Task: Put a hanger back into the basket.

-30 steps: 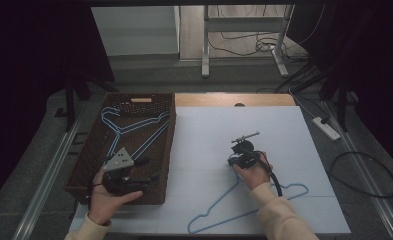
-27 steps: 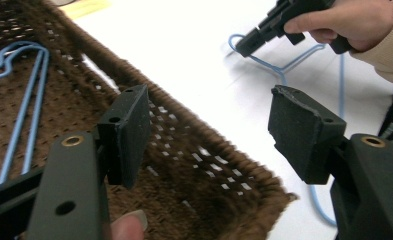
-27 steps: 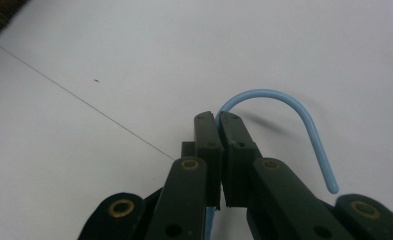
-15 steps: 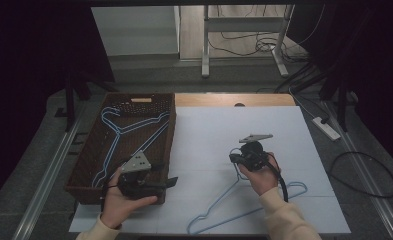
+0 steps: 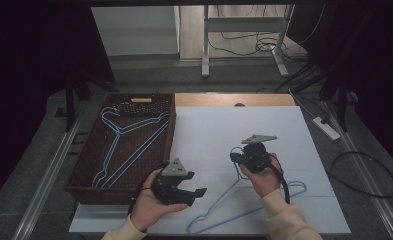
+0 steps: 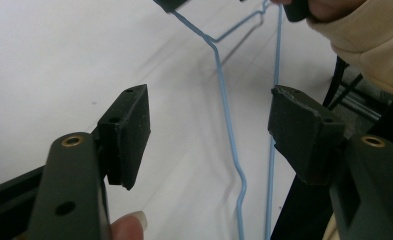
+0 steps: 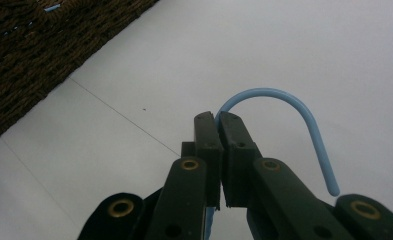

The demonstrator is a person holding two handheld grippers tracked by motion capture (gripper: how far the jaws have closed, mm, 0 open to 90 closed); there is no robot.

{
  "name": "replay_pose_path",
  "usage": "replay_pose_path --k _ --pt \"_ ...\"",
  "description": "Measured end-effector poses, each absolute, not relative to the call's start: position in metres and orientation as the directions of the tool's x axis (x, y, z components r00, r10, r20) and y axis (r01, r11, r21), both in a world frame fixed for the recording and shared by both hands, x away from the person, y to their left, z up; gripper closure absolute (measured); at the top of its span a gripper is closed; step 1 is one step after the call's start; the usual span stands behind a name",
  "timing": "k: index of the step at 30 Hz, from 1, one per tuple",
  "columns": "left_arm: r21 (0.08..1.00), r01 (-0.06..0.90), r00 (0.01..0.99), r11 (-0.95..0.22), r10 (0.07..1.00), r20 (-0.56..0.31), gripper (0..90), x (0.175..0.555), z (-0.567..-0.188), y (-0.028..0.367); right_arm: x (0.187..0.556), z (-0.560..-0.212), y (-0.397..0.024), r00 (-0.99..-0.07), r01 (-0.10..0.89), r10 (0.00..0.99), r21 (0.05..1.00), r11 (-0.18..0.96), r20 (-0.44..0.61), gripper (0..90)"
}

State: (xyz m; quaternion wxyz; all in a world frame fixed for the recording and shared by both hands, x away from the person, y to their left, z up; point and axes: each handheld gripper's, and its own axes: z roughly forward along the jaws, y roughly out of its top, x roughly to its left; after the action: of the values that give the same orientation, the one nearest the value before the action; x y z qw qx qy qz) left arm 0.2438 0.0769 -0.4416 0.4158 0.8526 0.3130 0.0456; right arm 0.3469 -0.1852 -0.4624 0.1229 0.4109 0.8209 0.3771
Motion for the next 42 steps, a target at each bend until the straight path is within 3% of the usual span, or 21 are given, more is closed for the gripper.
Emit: replay_pose_path --k 21,26,28,29,32,40,41,42 --pt "0.606 0.543 0.82 -0.582 0.521 -0.235 38.0 0.265 -0.502 0.01 0.342 -0.459 -0.186 -0.636 0.561 0.764 0.742 0.367 0.104 88.1" --pt "0.588 0.561 0.812 -0.582 0.523 -0.257 49.0 0.272 -0.511 0.004 0.341 -0.457 -0.186 -0.636 0.557 0.764 0.748 0.36 0.105 88.0" --pt "0.584 0.574 0.807 -0.574 0.516 -0.287 61.6 0.275 -0.512 0.004 0.339 -0.456 -0.187 -0.638 0.552 0.763 0.754 0.356 0.106 88.0" --pt "0.584 0.578 0.806 -0.57 0.512 -0.297 72.3 0.275 -0.512 0.004 0.338 -0.454 -0.187 -0.639 0.546 0.761 0.76 0.352 0.107 88.0" --pt "0.58 0.588 0.802 -0.564 0.501 -0.326 82.8 0.278 -0.512 0.006 0.337 -0.452 -0.189 -0.641 0.537 0.76 0.771 0.343 0.109 88.0" --pt "0.58 0.635 0.764 -0.51 0.525 -0.376 86.5 0.28 -0.508 0.013 0.334 -0.445 -0.197 -0.654 0.52 0.745 0.795 0.314 0.134 86.9" --pt "0.588 0.638 0.76 -0.497 0.527 -0.38 86.6 0.279 -0.506 0.014 0.332 -0.443 -0.201 -0.668 0.515 0.727 0.805 0.296 0.16 77.6" --pt "0.597 0.641 0.756 -0.482 0.533 -0.381 86.6 0.278 -0.503 0.015 0.332 -0.443 -0.201 -0.668 0.515 0.727 0.805 0.296 0.16 77.6"
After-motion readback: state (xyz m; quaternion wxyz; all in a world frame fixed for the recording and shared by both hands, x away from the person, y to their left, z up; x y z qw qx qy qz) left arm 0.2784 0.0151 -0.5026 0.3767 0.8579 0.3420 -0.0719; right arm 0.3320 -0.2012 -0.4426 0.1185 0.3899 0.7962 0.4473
